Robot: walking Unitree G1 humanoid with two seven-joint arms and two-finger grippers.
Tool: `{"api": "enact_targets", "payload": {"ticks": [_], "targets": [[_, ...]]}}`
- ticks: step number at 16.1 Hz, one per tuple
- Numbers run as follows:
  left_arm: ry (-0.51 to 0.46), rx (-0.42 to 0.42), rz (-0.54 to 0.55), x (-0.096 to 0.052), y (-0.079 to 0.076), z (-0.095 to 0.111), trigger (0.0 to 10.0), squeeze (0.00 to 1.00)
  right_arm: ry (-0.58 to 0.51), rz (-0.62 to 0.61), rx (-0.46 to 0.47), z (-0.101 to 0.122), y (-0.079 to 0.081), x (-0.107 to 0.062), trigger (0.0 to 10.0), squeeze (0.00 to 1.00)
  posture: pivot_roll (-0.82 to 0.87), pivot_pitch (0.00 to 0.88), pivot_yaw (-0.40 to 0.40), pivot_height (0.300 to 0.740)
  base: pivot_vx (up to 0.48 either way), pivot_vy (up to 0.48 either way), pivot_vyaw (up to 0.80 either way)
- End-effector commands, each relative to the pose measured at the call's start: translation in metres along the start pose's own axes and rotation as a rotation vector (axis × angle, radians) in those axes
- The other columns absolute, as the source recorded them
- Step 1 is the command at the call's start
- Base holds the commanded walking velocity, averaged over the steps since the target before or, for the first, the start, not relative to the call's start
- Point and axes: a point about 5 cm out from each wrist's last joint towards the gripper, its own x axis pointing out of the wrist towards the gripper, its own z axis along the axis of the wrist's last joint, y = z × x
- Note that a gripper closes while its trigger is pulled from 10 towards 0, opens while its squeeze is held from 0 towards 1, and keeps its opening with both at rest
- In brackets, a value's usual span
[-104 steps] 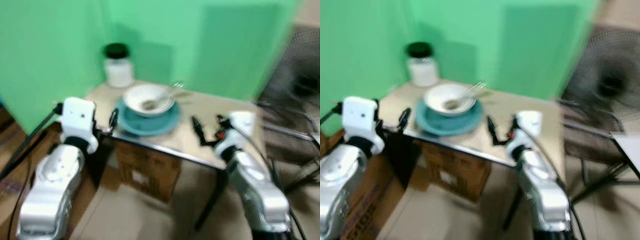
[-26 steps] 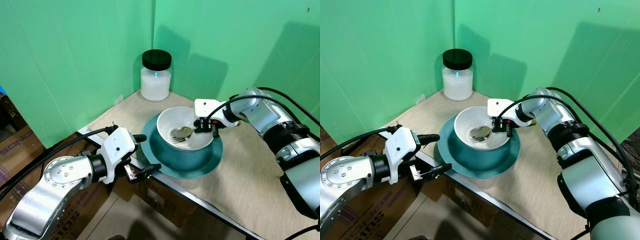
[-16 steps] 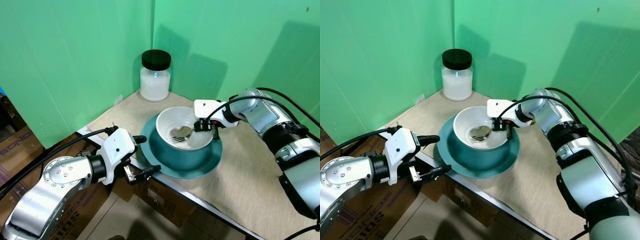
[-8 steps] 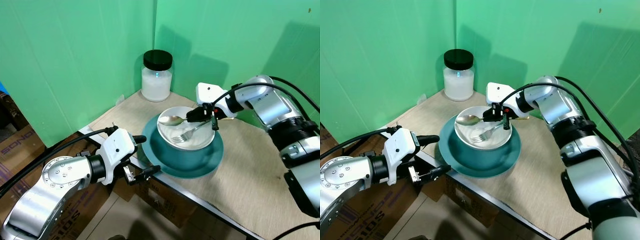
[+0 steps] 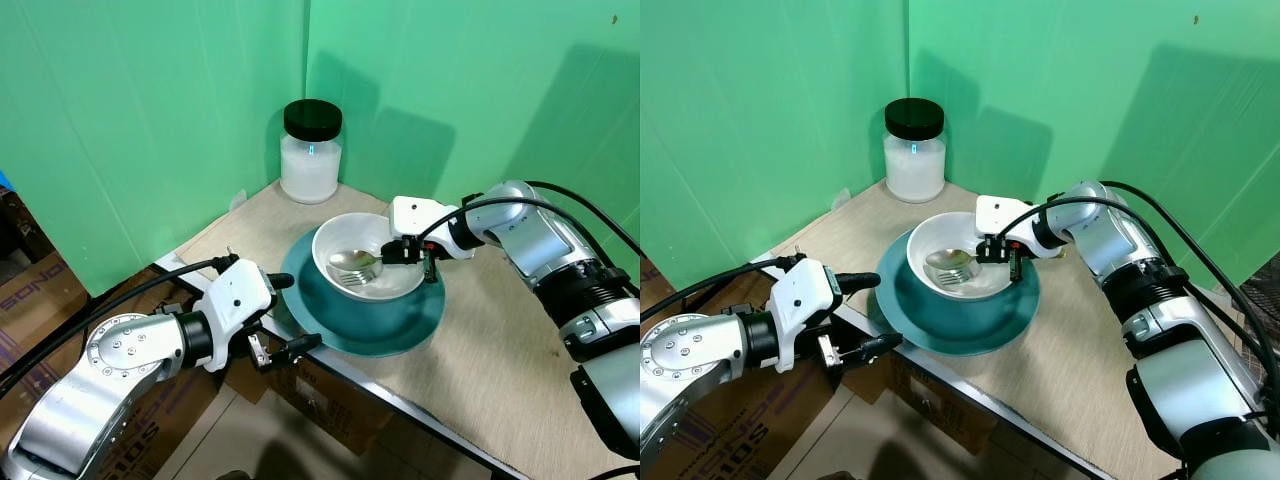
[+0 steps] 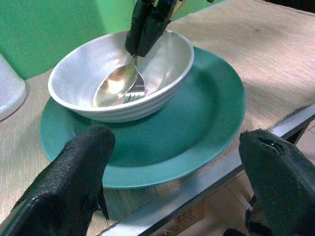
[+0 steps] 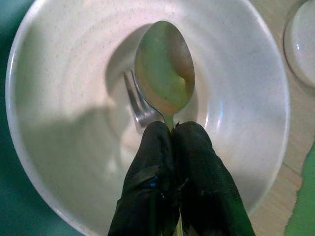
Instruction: Setting the table
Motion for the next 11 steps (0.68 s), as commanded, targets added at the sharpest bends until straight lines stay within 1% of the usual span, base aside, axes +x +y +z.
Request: {"api": "enact_targets", "payload": {"ticks": [1,2,9,11], "targets": [[0.005,0.018,-0.002,0.0002,-0.0006,0.0007,10.0,0.00,0.004,-0.018,-0.013,0.0019,-0.0020,-0.0040,10.0,0.76,-0.03,0.005,-0.043,0.740,0.000,0.000,0.00],[0.006,0.018,-0.003,0.0003,-0.0009,0.0004,10.0,0.00,0.009,-0.015,-0.016,0.0015,-0.0016,-0.0042,10.0,1.00,-0.03,0.005,-0.044,0.740,0.000,0.000,0.00],[0.008,0.019,-0.001,0.0007,-0.0006,-0.0011,10.0,0.00,0.035,-0.009,-0.033,0.0001,-0.0013,-0.0037,10.0,1.00,-0.03,0.003,-0.047,0.740,0.000,0.000,0.00],[0.008,0.020,-0.001,0.0009,-0.0004,-0.0011,10.0,0.00,0.077,-0.002,-0.061,-0.0028,-0.0006,-0.0003,10.0,1.00,-0.03,0.004,-0.050,0.740,0.000,0.000,0.00]]}}
